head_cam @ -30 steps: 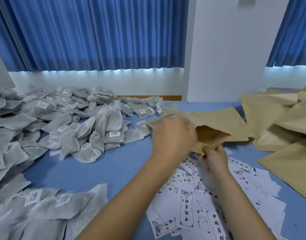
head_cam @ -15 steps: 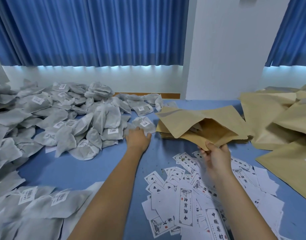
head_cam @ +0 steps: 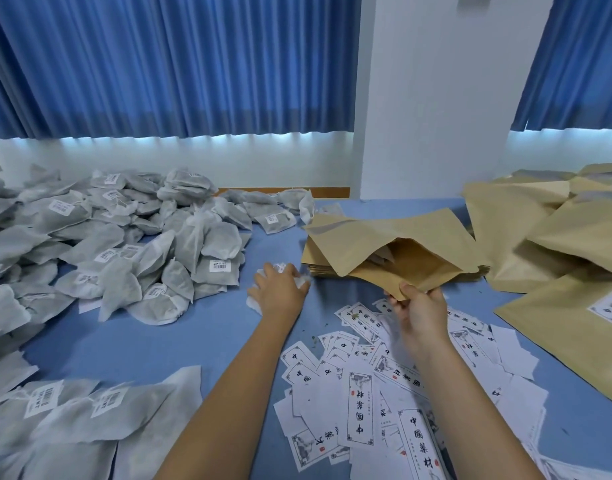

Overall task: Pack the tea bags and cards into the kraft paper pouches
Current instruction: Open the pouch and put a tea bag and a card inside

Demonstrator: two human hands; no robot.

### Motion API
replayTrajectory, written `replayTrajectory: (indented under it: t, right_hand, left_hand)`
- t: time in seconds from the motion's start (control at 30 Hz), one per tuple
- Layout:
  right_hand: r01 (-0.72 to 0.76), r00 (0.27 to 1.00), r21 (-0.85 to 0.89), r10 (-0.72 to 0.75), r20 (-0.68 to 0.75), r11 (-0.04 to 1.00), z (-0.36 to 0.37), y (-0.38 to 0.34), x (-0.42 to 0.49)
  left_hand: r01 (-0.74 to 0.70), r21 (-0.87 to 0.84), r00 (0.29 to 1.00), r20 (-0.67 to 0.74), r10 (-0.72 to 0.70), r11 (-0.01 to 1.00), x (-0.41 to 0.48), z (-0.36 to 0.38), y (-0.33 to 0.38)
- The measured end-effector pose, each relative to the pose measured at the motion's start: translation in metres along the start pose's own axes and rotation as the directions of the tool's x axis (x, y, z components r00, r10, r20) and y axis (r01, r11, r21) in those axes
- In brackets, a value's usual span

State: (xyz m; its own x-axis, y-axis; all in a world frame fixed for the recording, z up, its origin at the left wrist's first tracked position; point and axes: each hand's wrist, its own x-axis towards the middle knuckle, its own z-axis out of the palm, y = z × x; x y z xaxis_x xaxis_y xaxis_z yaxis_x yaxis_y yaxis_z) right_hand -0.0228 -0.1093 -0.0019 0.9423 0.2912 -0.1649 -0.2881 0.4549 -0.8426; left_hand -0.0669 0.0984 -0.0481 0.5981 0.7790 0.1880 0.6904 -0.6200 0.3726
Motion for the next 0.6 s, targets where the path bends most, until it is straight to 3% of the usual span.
replayTrajectory:
  t: [0.17, 0.2, 0.27, 0.33, 0.4, 0.5, 0.6]
  right_hand:
    - [0.001, 1.000, -0.008, -0.001, -0.023, 1.000, 0.001, -0.002, 0.000]
    - [-0.003, 1.000, 0.004, 0.003, -0.026, 1.000, 0.001, -0.002, 0.001]
    - [-0.018, 0.999, 0.031, 0.019, -0.028, 0.999, 0.001, -0.001, 0.002]
    - [-0.043, 0.999, 0.037, 0.044, -0.027, 0.998, 0.000, 0.000, 0.002]
    - [-0.053, 0.998, 0.038, 0.054, -0.027, 0.998, -0.002, 0.001, 0.002]
    - [-0.039, 0.999, 0.087, 0.040, -0.014, 0.995, -0.003, -0.001, 0.003]
    - [-0.001, 1.000, 0.105, 0.002, -0.012, 0.994, -0.003, -0.001, 0.005]
  left_hand:
    - [-0.228, -0.231, 0.970, 0.033, 0.242, 0.946, -0.021, -0.014, -0.001]
    - [-0.214, -0.233, 0.972, 0.041, 0.230, 0.949, -0.025, -0.018, 0.000]
    - [-0.132, -0.026, 0.991, 0.030, 0.132, 0.991, -0.033, -0.022, 0.003]
    - [0.063, 0.165, 0.996, 0.051, -0.073, 0.984, -0.043, -0.023, 0.005]
    - [0.172, 0.230, 0.969, 0.137, -0.207, 0.958, -0.052, -0.018, 0.006]
    - [0.125, 0.281, 0.966, 0.184, -0.181, 0.952, -0.054, -0.023, 0.010]
    - [-0.040, 0.085, 0.992, 0.119, 0.029, 0.996, -0.063, -0.033, 0.015]
